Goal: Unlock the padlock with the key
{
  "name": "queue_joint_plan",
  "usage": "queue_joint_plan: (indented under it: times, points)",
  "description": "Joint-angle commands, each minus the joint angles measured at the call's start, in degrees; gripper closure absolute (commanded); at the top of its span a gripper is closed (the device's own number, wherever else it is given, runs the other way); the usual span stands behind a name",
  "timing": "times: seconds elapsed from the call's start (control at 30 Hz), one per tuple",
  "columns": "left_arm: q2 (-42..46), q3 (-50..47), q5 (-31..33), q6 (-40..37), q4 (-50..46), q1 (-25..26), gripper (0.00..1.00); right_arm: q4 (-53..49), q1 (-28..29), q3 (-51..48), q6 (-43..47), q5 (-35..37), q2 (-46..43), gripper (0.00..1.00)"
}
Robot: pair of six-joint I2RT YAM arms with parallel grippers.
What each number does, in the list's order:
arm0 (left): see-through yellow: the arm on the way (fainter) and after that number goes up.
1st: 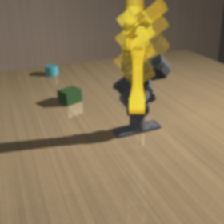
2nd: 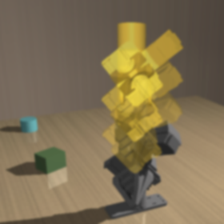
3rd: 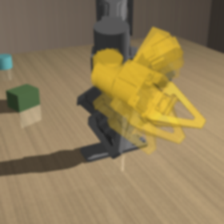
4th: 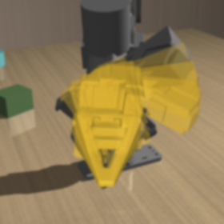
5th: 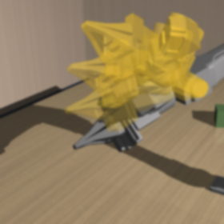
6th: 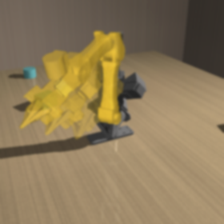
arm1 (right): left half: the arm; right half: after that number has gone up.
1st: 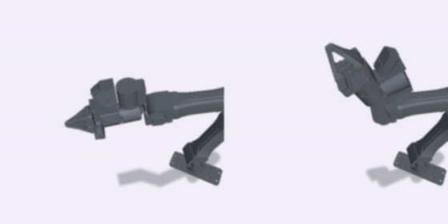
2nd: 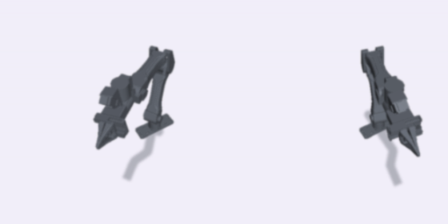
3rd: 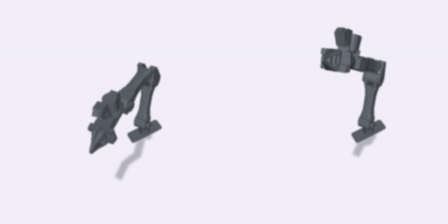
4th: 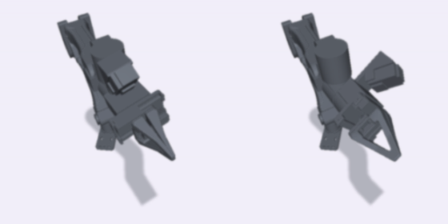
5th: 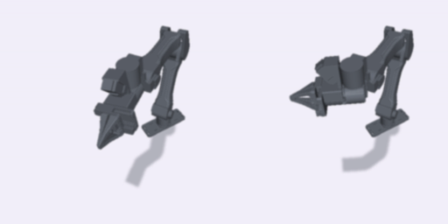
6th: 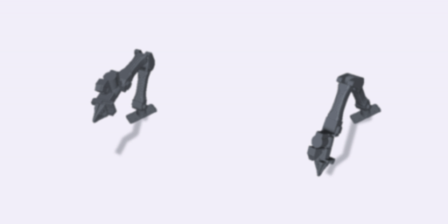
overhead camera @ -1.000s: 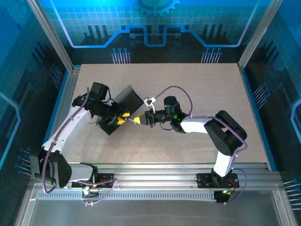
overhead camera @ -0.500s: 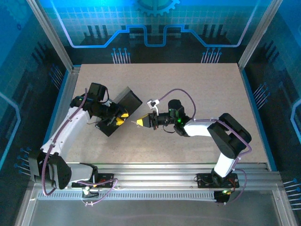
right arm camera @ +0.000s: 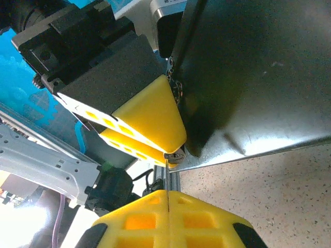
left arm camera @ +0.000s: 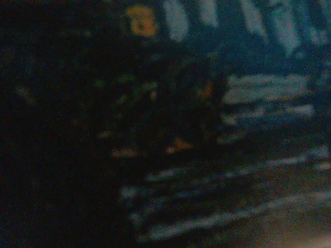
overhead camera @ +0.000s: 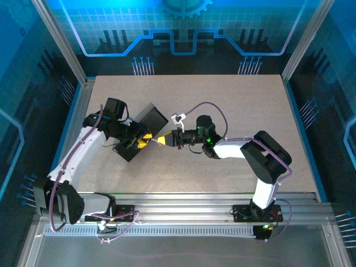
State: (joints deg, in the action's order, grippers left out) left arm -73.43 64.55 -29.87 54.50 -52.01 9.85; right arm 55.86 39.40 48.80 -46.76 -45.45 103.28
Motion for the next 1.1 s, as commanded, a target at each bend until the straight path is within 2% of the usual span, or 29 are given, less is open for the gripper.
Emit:
queue_joint_plan:
  times: [0.0,1.07]
  points:
    - [2.6,0.7,-3.6,1.0,2.3,-0.4,1.00,2.7,1.2,1.2,-0.2,-0.1,1.6,1.00]
    - [3.4,-0.1,-3.1,2.8,3.5,-0.5,1.00,7.0,2.3,2.1,-2.1,0.5,2.6,1.00]
